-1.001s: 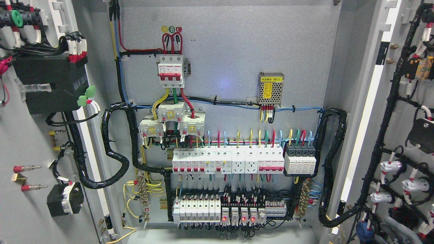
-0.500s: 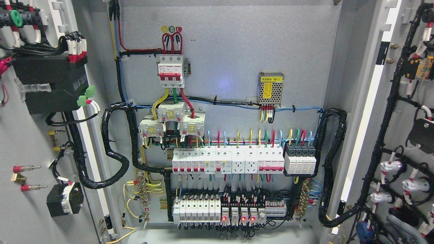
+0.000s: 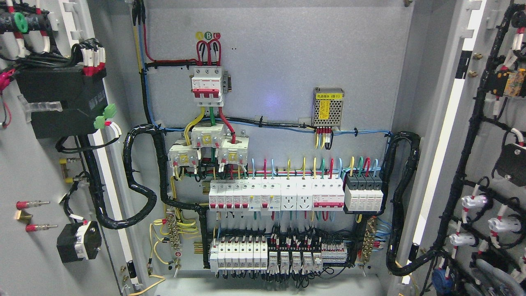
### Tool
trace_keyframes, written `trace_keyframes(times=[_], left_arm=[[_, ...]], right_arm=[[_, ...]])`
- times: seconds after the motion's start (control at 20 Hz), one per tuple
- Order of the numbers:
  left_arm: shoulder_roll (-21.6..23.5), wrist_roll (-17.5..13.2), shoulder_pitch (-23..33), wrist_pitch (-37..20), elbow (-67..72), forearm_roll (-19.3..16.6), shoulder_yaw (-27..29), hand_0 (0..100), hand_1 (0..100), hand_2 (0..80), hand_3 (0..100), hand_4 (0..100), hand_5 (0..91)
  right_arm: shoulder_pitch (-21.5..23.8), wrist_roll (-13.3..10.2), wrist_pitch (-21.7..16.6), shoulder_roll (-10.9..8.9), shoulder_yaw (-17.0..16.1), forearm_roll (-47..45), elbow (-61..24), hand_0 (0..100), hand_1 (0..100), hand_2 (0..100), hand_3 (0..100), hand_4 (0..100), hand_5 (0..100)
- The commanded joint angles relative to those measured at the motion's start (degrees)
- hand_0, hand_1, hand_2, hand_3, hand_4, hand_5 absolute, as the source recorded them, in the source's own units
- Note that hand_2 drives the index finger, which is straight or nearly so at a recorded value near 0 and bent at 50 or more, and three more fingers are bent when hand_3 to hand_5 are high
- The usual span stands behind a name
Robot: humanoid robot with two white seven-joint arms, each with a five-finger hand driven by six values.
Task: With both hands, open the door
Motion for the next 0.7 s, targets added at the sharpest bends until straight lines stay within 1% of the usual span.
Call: trace_keyframes(times=[0.0, 0.1, 0.3, 0.4, 0.65], left_arm=[[0.33, -0.02, 0.33, -0.07, 0.18, 1.86, 3.95, 0, 0, 0.0, 0, 0, 0.0], [1.03, -0.02, 0.33, -0.07, 0.18, 3.44, 5.01, 0, 0, 0.0, 0, 0, 0.0], [2.0, -0.02, 0.77, -0.07, 0.27, 5.55, 6.94, 0, 0, 0.0, 0, 0, 0.0], [2.61, -0.02, 0.86, -0.07, 0.35, 6.69, 7.82, 0, 0, 0.0, 0, 0, 0.0], [3.93, -0.02, 2.09, -0.07, 0.53, 9.68, 10.72, 0, 0, 0.0, 0, 0, 0.0]], right_arm=[[0.0, -0.1, -0.02, -0.52, -1.26, -1.31, 1.77, 0, 0, 0, 0, 0, 0], [0.0, -0.1, -0.02, -0.61, -1.87, -1.4, 2.12, 0, 0, 0, 0, 0, 0], [0.0, -0.1, 0.07, -1.49, -3.01, -4.11, 2.3, 0, 0, 0, 0, 0, 0], [0.09, -0.1, 0.07, -1.4, -3.72, -4.56, 2.3, 0, 0, 0, 0, 0, 0], [0.53, -0.01, -0.19, -1.22, -3.9, -4.65, 2.39, 0, 0, 0, 0, 0, 0]])
